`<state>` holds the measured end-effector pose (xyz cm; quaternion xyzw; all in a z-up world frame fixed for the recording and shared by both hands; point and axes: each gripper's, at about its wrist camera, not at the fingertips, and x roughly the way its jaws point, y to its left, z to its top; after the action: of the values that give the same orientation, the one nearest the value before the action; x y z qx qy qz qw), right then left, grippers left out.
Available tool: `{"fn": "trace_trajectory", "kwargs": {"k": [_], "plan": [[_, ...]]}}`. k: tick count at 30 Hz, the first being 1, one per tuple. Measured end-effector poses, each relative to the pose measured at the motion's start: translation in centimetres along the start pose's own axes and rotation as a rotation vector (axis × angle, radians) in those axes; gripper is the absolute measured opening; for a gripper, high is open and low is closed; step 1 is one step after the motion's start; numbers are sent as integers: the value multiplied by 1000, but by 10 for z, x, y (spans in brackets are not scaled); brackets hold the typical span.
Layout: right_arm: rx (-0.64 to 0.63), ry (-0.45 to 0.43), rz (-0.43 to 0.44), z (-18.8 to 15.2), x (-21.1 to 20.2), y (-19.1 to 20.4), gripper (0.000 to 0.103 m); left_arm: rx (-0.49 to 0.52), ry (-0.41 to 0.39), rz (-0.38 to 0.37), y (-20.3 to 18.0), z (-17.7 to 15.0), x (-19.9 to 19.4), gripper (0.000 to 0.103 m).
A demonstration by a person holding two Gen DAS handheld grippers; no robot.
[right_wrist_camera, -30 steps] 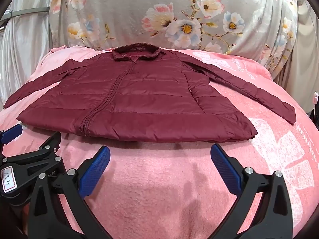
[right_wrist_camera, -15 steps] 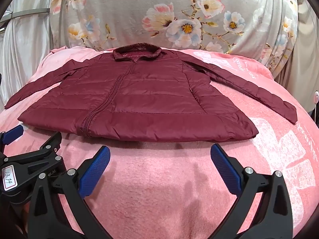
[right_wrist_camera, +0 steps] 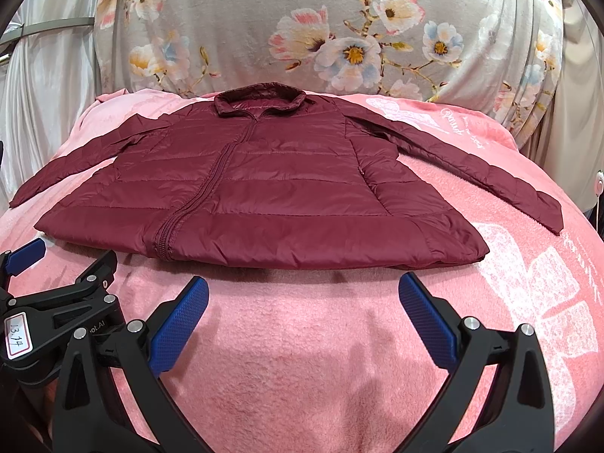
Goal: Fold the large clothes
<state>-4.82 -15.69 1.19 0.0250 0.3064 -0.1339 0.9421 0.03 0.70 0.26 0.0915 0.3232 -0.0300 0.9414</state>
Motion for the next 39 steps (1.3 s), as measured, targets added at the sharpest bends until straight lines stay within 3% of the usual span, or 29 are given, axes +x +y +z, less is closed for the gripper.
{"fn": "trace_trajectory", "kwargs": {"k": [39], "plan": [[1, 1, 2, -2, 0, 0, 98, -6, 0, 4, 2, -1, 1, 95]]}}
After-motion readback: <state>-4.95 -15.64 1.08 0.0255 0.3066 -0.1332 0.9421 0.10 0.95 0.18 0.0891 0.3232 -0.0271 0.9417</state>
